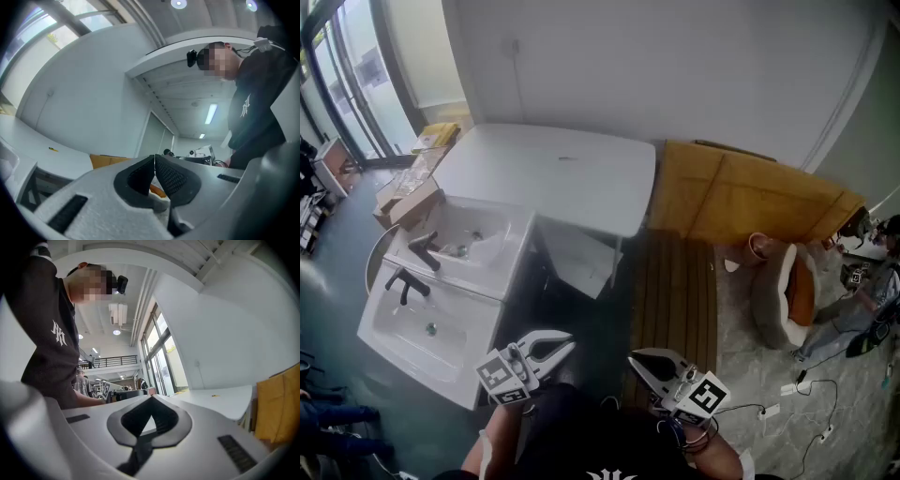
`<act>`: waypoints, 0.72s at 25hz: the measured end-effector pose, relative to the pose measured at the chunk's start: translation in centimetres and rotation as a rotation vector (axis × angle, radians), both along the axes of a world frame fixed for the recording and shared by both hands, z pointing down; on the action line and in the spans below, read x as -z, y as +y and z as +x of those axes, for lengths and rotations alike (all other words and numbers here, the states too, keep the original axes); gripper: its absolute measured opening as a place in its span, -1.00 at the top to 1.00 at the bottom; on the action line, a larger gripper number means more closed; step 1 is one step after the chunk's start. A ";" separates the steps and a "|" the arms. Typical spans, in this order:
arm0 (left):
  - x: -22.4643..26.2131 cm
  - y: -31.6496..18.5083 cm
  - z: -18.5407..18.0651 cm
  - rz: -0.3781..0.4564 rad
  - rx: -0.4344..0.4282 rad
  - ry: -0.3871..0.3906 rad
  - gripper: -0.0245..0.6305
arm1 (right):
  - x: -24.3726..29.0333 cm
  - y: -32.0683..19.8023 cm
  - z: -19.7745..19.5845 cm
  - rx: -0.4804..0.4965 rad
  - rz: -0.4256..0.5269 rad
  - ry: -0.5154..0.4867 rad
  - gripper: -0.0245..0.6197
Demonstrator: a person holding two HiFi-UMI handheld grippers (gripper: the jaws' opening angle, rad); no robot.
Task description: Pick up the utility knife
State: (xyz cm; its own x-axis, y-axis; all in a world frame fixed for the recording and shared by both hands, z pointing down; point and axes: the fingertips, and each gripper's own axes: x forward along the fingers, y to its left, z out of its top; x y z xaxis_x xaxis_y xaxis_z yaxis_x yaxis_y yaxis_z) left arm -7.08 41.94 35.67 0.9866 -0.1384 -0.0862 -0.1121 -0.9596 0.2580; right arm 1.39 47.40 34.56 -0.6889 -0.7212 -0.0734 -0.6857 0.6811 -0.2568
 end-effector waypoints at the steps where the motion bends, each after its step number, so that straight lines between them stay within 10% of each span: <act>1: 0.0 -1.3 0.7 0.010 0.005 0.001 0.90 | -0.6 -1.5 0.8 0.004 -0.003 0.017 0.91; 18: -1.2 -29.7 1.4 -0.044 0.017 0.038 0.90 | -0.7 -34.0 1.6 0.041 0.005 0.081 0.90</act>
State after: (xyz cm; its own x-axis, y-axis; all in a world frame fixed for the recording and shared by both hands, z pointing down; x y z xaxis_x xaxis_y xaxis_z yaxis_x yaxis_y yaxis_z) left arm -5.72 12.24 36.83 0.9803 -0.1592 -0.1167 -0.1173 -0.9454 0.3041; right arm 3.04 13.39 35.31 -0.7215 -0.6921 -0.0197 -0.6757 0.7101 -0.1977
